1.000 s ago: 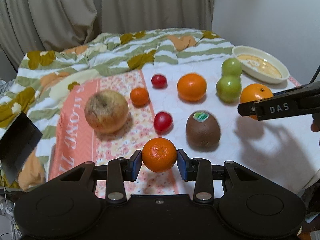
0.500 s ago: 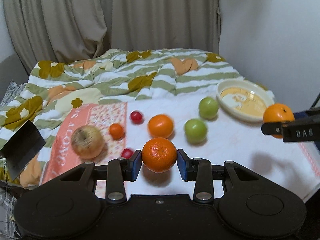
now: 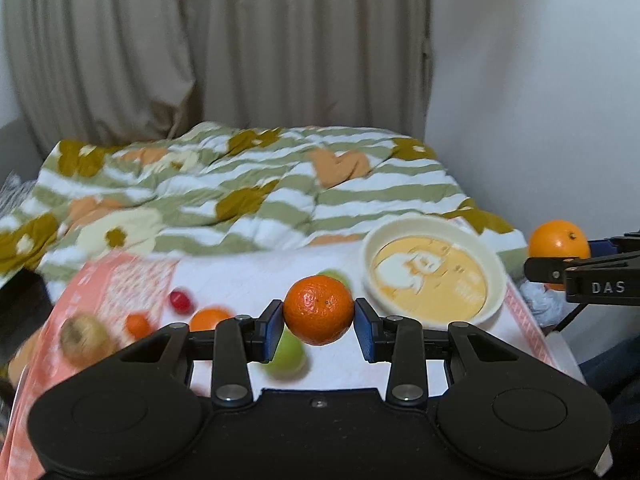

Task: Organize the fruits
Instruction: 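Carry the mandarin and orange toward the cream bowl with both grippers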

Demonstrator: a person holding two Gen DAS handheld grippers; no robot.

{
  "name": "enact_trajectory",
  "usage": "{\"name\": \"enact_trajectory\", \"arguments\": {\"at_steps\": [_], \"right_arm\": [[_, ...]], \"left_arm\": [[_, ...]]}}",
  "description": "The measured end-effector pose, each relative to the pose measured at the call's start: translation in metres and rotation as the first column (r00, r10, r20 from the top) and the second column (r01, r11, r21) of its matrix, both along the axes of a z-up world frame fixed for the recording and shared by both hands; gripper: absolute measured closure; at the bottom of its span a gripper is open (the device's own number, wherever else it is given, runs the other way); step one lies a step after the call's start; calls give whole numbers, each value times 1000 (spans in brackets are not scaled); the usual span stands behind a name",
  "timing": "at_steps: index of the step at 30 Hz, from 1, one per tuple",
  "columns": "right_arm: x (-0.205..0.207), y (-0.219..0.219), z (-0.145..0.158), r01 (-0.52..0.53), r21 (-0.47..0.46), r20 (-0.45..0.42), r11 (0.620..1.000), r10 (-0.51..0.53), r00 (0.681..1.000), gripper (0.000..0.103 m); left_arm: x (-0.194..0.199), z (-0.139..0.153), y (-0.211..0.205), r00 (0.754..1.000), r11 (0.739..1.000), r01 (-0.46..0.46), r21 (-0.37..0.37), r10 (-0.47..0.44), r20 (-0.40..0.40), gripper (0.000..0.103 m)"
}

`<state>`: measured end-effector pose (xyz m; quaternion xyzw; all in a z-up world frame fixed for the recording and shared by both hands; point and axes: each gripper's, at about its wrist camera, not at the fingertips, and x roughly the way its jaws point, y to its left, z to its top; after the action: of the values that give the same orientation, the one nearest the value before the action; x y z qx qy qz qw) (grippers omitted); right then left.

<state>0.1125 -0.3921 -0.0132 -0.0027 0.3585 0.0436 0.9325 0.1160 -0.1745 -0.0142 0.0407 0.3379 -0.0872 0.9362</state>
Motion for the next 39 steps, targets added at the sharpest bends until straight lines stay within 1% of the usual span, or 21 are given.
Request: {"name": "enact_trajectory", "arguments": {"at_steps": [4, 9, 14, 20, 26, 30, 31, 32, 33, 34, 35, 37, 39], "right_arm": [[24, -22, -7, 26, -3, 7, 1000, -26, 1000, 28], [58, -42, -18, 53, 13, -6, 999, -53, 999, 28], [87, -52, -32, 62, 21, -32, 998, -61, 998, 28], [112, -58, -47, 87, 24, -62, 996, -85, 994, 28], [129, -65, -62, 127, 34, -97, 991, -123, 988, 28], [135, -68, -67, 148, 39, -109, 988, -143, 984, 28], [136, -69, -67, 152, 38, -110, 988, -147, 983, 28], [137, -70, -67, 157, 38, -110, 987, -152, 982, 28], [138, -70, -66, 160, 39, -111, 986, -154, 982, 27], [139, -71, -65, 162, 40, -113, 986, -156, 981, 27], [140, -73, -64, 165, 43, -114, 985, -159, 981, 28], [141, -76, -61, 172, 52, -113, 984, -166, 980, 28], [143, -77, -59, 182, 53, -109, 982, -175, 979, 28]], "left_arm": [[31, -3, -29, 999, 999, 51, 14, -51, 0, 61], [76, -16, -58, 993, 993, 119, 29, -118, -28, 61], [121, -38, -83, 982, 983, 176, 44, -173, -76, 61], [165, -72, -107, 960, 962, 261, 75, -251, -128, 61], [189, -97, -126, 939, 941, 322, 104, -304, -159, 61], [192, -103, -134, 930, 928, 352, 124, -331, -158, 60], [192, -104, -135, 928, 925, 359, 127, -339, -155, 58], [192, -103, -136, 927, 922, 364, 131, -344, -151, 43], [191, -102, -136, 926, 920, 368, 137, -349, -142, 21], [190, -100, -136, 928, 919, 368, 144, -351, -129, 10], [187, -97, -134, 930, 918, 365, 153, -352, -109, 3], [181, -91, -132, 929, 913, 369, 173, -358, -91, 2], [175, -88, -129, 932, 912, 361, 195, -347, -104, 2]]}}
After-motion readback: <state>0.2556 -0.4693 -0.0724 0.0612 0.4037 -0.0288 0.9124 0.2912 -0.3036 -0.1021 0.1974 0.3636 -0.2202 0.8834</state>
